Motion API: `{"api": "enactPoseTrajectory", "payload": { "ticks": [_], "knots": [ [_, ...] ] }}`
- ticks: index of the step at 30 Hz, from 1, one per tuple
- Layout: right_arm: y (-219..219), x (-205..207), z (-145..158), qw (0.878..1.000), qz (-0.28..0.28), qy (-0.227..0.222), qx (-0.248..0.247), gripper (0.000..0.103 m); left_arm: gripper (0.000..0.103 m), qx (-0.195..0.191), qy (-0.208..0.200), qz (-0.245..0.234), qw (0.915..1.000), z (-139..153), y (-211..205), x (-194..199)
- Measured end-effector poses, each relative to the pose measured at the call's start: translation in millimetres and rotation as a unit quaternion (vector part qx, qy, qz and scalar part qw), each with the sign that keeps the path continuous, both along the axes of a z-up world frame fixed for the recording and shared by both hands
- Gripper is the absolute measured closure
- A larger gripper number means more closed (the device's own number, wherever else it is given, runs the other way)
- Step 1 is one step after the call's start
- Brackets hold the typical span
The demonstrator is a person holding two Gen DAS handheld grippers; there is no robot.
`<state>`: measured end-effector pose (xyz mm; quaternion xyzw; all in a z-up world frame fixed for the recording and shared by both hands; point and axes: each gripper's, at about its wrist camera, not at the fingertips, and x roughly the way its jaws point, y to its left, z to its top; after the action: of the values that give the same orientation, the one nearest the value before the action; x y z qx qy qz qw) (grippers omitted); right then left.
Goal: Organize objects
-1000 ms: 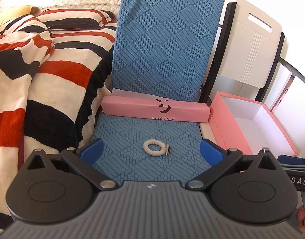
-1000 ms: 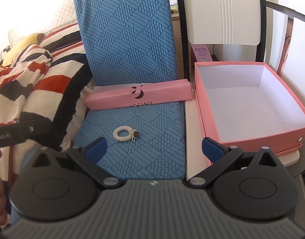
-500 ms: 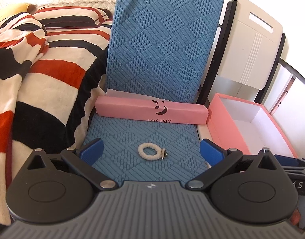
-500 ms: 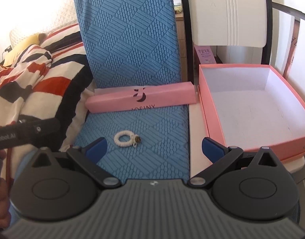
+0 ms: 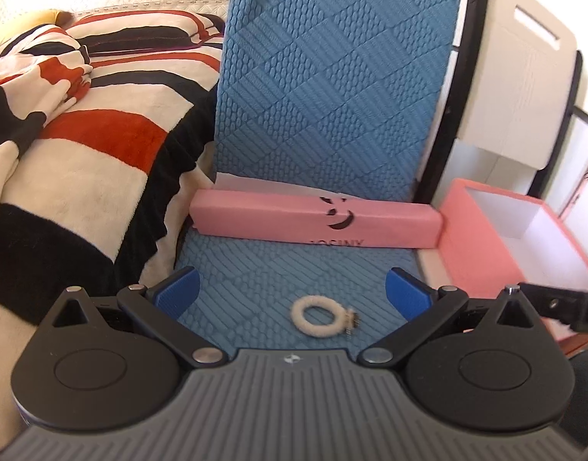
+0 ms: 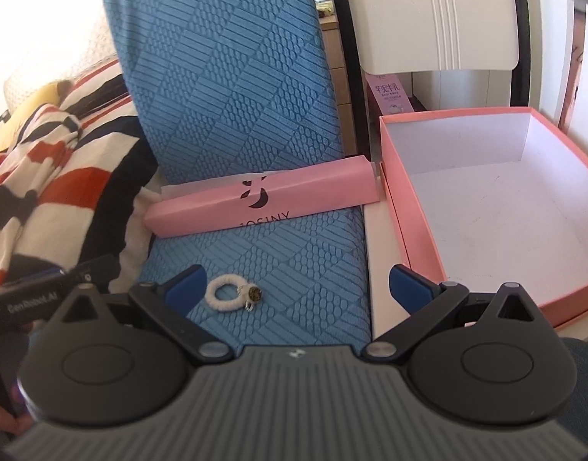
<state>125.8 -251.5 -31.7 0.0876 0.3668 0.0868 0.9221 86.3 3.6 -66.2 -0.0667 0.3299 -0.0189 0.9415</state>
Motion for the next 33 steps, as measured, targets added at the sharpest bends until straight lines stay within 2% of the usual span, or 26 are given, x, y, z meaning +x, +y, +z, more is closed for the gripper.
{"api": "enactPoseTrajectory", "payload": {
  "ticks": [4,8,15,20,24,30,33],
  "knots": [
    [5.2,20.3,-10.8,1.000,0.007,0.000,-0.013,0.000,0.000,0.013,-0.007,0.002,0.9999,-12.7,2.0,19.1],
    [15.5,37.2,-18.3,0.999,0.011,-0.025,-0.041,0.000,0.000,0.011,-0.004,0.001,0.9999,-26.2,2.4,37.4],
    [14.9,69.7,-37.3,1.000,0.018,-0.020,-0.010,0.000,0.000,0.008,0.007,-0.002,0.9999,-48.6,1.0,64.9],
    [19.1,88.3,-49.0,0.999,0.027,-0.033,-0.010,0.000,0.000,0.001,0.018,0.006,0.9998,-61.7,1.7,89.4],
    [22.2,103.4,-55.5,0.999,0.032,-0.030,-0.001,0.005,0.000,0.008,0.032,0.010,0.9994,-70.1,2.3,108.7],
    [22.8,132.3,-70.9,0.999,0.030,0.006,0.040,0.022,0.000,0.011,0.050,0.013,0.9986,-80.8,2.8,138.0],
    [24.5,147.7,-80.0,0.998,0.023,0.021,0.058,0.022,0.000,0.015,0.050,0.011,0.9986,-84.4,1.9,150.2]
  ]
}}
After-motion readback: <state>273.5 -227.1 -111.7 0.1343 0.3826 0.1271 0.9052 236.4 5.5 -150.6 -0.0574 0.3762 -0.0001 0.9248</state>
